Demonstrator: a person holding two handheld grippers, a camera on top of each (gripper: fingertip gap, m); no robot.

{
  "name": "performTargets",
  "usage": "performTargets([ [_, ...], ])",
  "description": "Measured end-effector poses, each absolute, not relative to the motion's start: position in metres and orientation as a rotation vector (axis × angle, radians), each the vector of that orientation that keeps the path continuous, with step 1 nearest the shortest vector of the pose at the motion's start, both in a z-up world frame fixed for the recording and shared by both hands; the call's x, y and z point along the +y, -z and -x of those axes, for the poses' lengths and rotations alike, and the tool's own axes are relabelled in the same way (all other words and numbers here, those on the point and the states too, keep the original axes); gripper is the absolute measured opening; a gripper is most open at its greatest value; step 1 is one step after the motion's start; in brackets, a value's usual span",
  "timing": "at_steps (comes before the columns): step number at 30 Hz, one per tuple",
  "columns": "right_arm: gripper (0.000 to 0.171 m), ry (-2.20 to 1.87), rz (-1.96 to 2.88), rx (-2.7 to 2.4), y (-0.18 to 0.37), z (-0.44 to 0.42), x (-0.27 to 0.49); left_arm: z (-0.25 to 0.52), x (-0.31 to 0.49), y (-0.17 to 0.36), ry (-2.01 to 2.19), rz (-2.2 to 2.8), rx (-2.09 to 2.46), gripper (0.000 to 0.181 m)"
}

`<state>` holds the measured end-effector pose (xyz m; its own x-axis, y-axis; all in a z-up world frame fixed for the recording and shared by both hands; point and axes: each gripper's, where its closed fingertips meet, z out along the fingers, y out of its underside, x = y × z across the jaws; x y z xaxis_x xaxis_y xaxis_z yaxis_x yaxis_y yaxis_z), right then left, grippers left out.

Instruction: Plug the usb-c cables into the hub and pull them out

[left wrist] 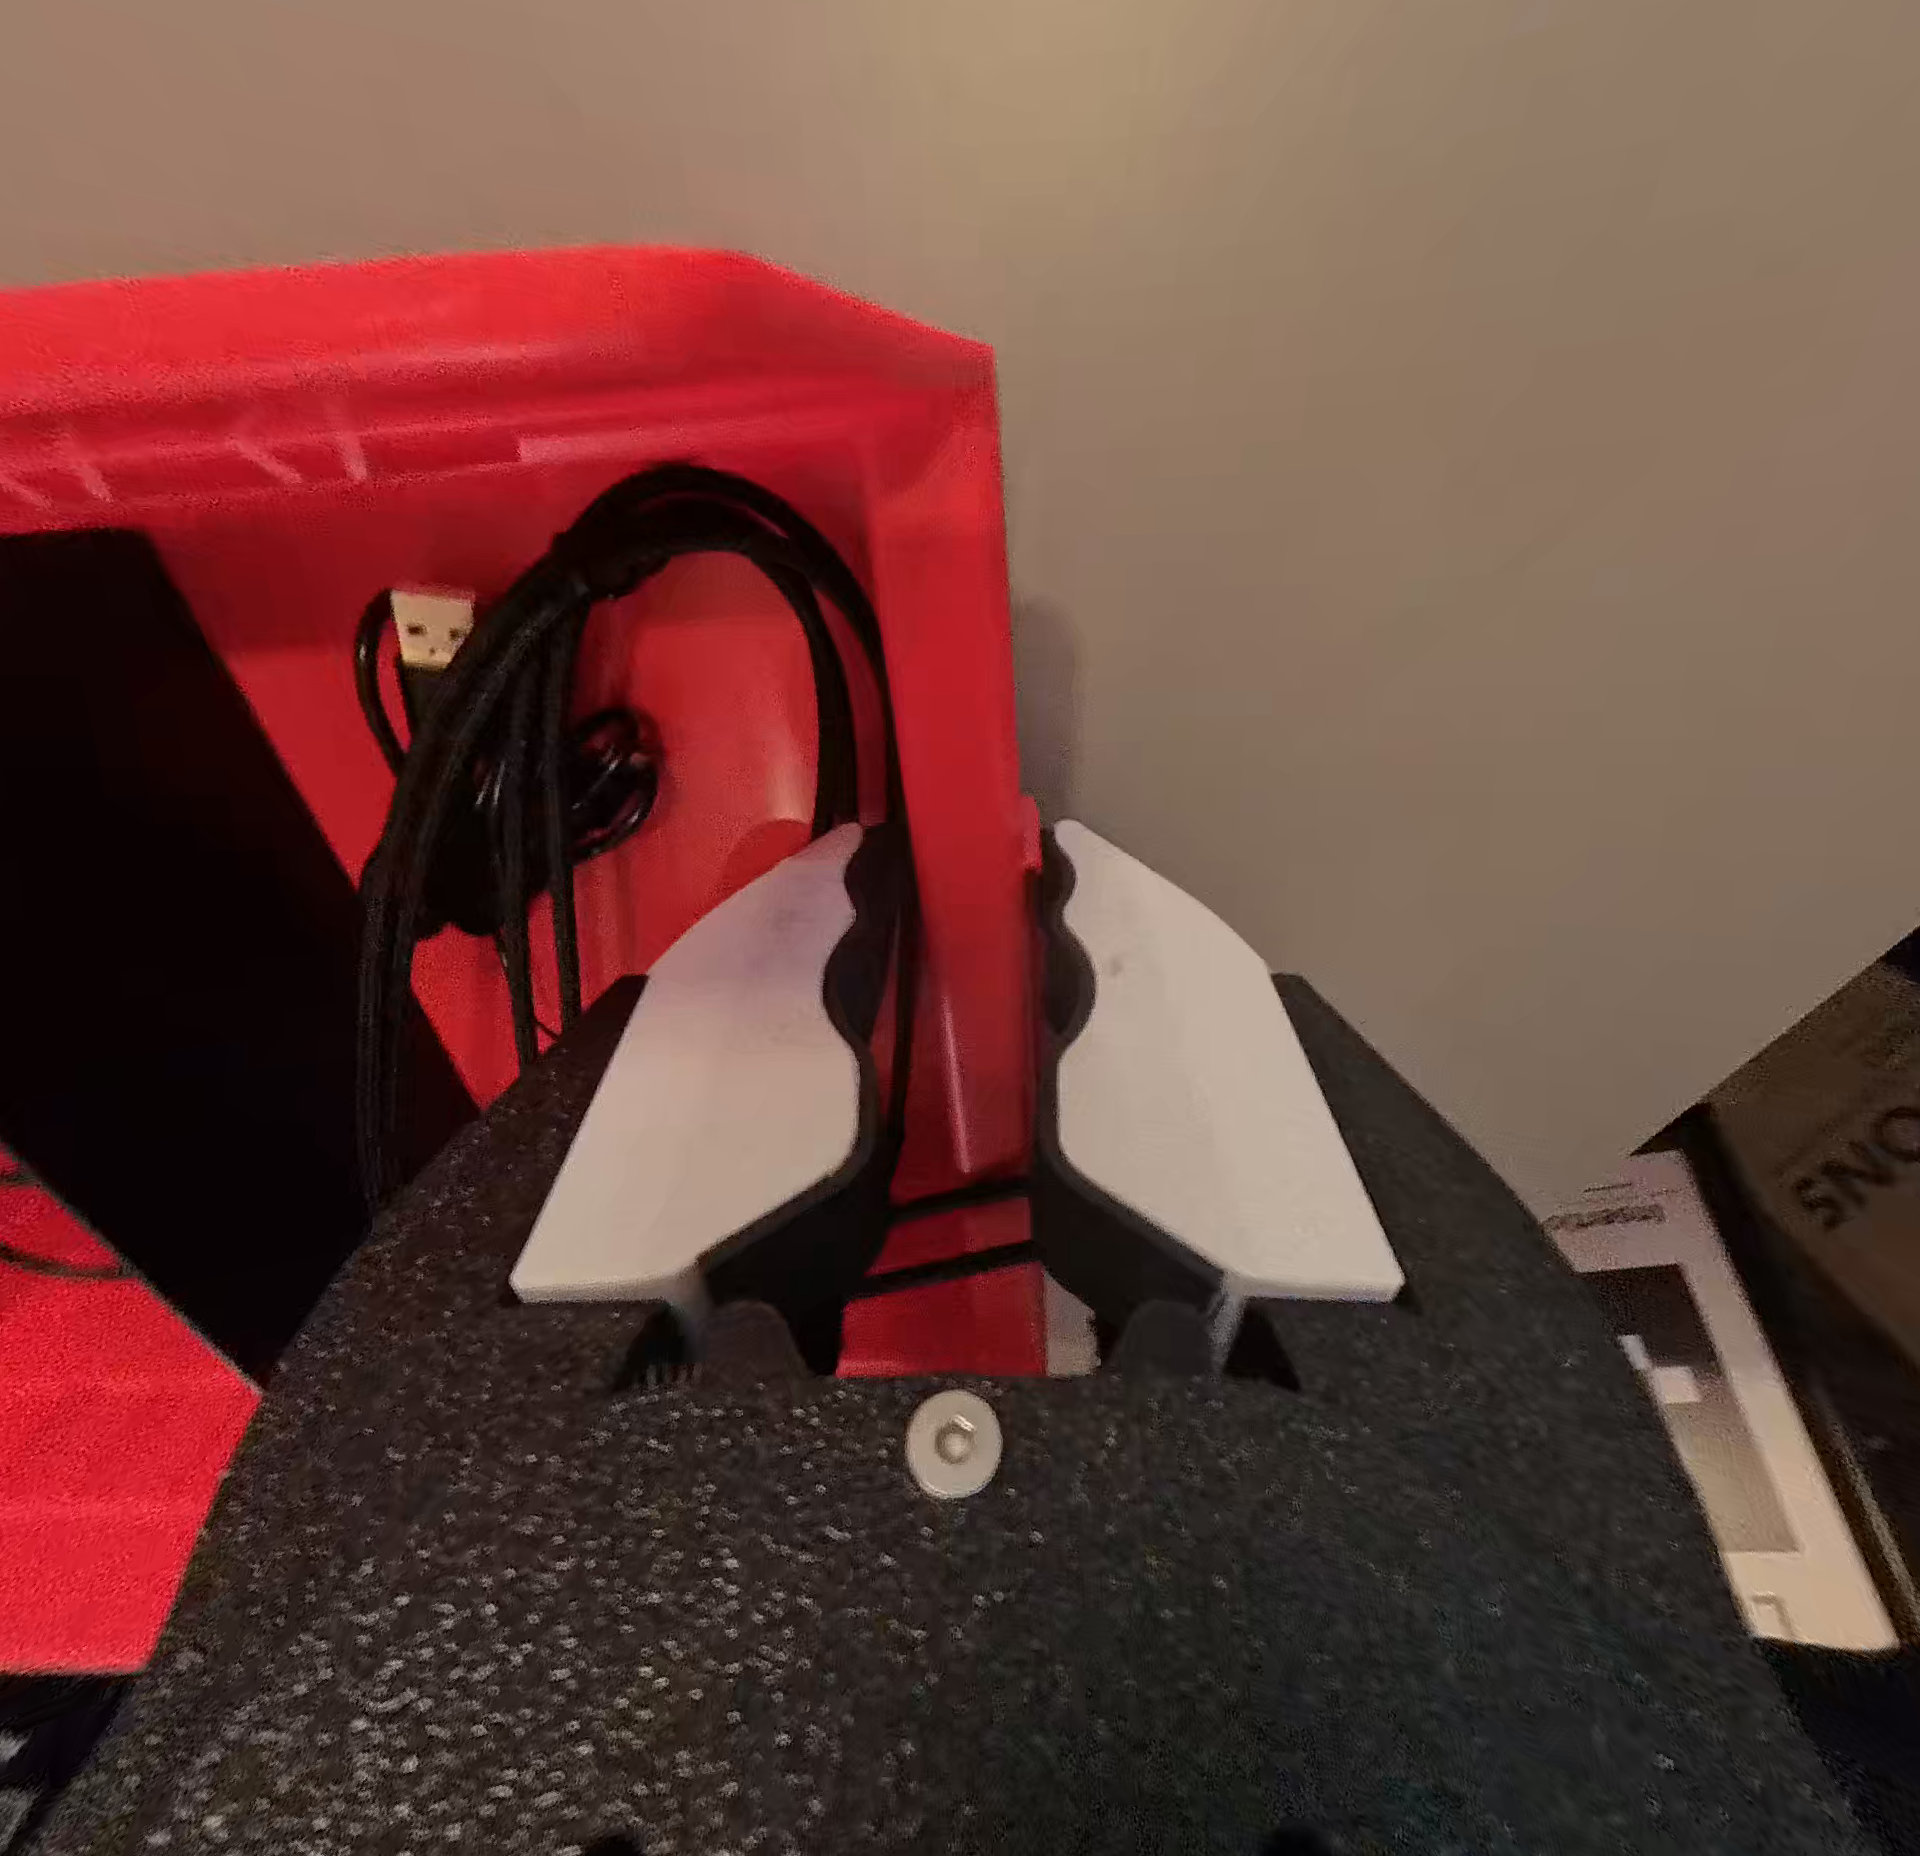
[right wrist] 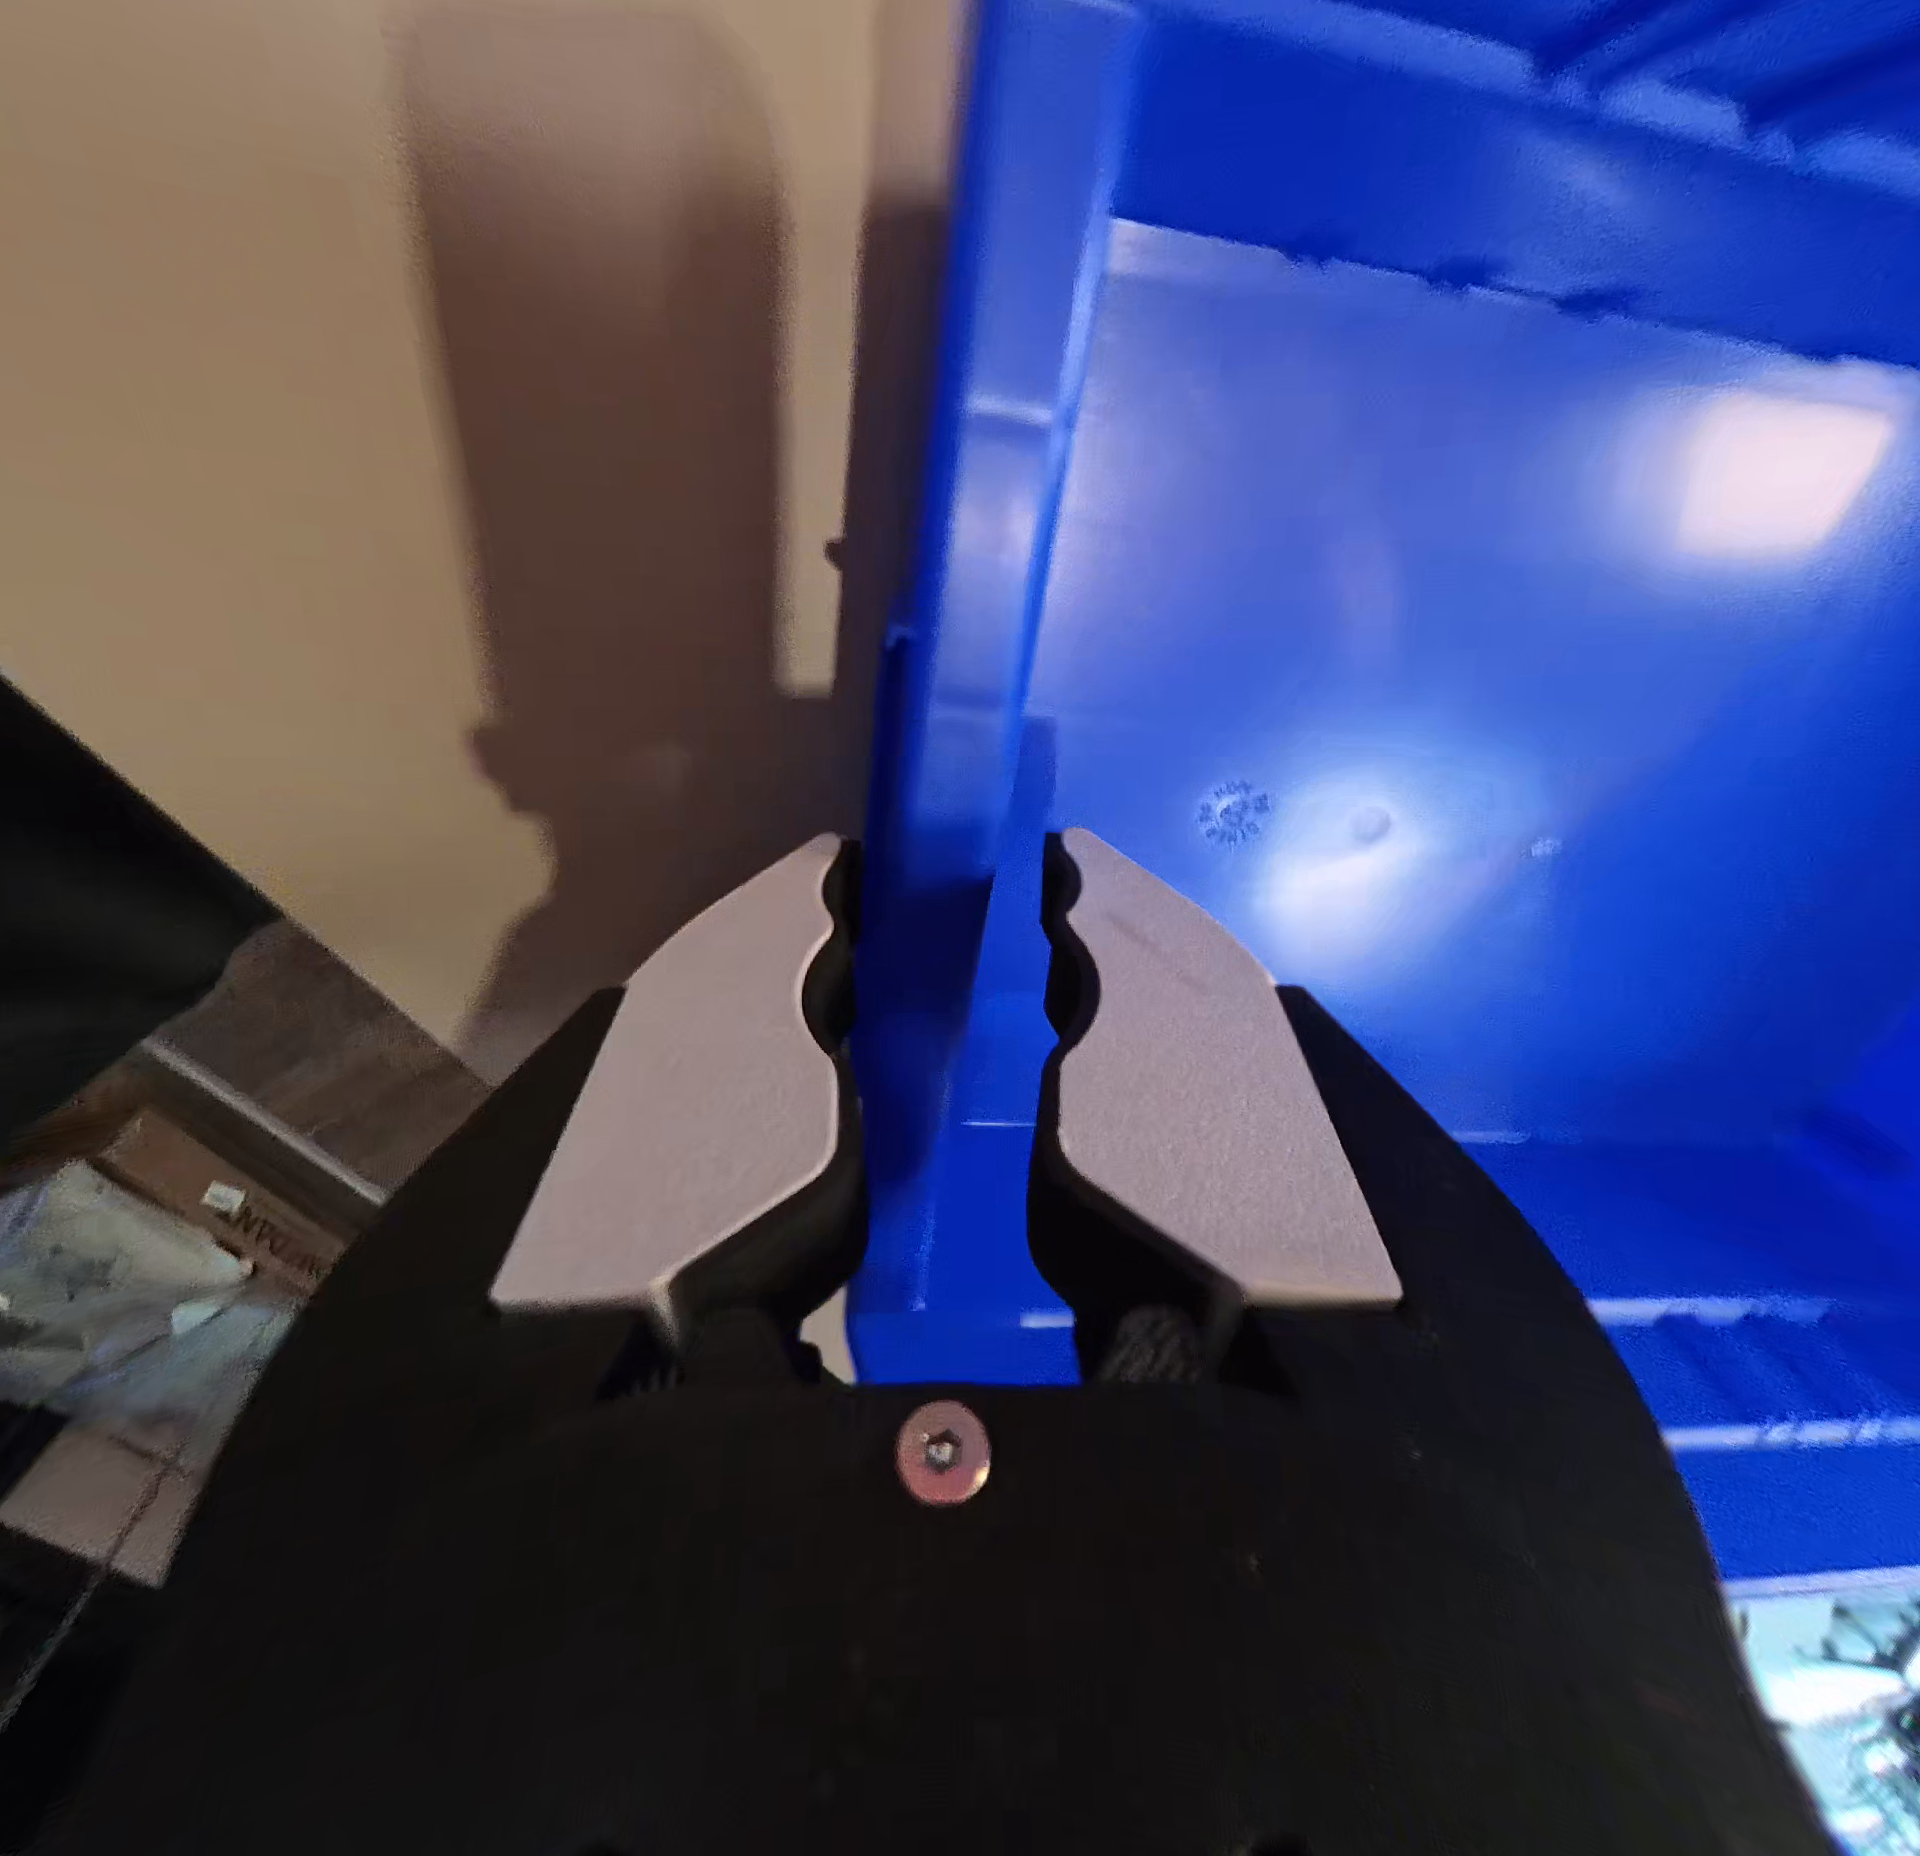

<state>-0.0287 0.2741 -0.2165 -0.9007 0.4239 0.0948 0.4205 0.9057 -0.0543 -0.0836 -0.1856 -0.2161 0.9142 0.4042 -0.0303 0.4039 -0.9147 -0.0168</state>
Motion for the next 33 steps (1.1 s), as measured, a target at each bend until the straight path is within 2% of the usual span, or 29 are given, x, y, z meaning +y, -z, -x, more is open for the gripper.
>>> performTargets([
  [4,0.040,-0.140,0.750,-2.873,0.218,0.032,0.287,0.067,-0.211,0.215,-0.179,3.094,-0.612,0.030],
  [6,0.038,-0.098,0.737,-2.862,0.224,0.032,0.293,0.063,-0.216,0.218,-0.203,3.087,-0.613,0.030],
  [9,0.026,-0.012,0.671,-2.869,0.231,0.030,0.305,0.059,-0.226,0.219,-0.228,3.094,-0.602,0.029],
  [13,0.027,0.123,0.591,-2.851,0.230,0.033,0.337,0.055,-0.250,0.218,-0.254,3.117,-0.649,0.029],
  [18,0.030,0.288,0.550,-2.743,0.226,0.041,0.380,0.052,-0.274,0.219,-0.322,3.097,-0.677,0.030],
  [20,0.044,0.174,0.544,-2.766,0.228,0.038,0.367,0.052,-0.277,0.219,-0.340,3.080,-0.663,0.030],
  [21,0.044,0.132,0.550,-2.764,0.228,0.039,0.364,0.052,-0.279,0.219,-0.349,3.077,-0.655,0.030],
  [23,0.030,0.124,0.524,-2.725,0.227,0.045,0.369,0.052,-0.284,0.219,-0.361,3.079,-0.650,0.030],
  [33,0.031,0.236,0.369,-2.707,0.228,0.070,0.434,0.045,-0.319,0.218,-0.391,3.110,-0.699,0.030],
])
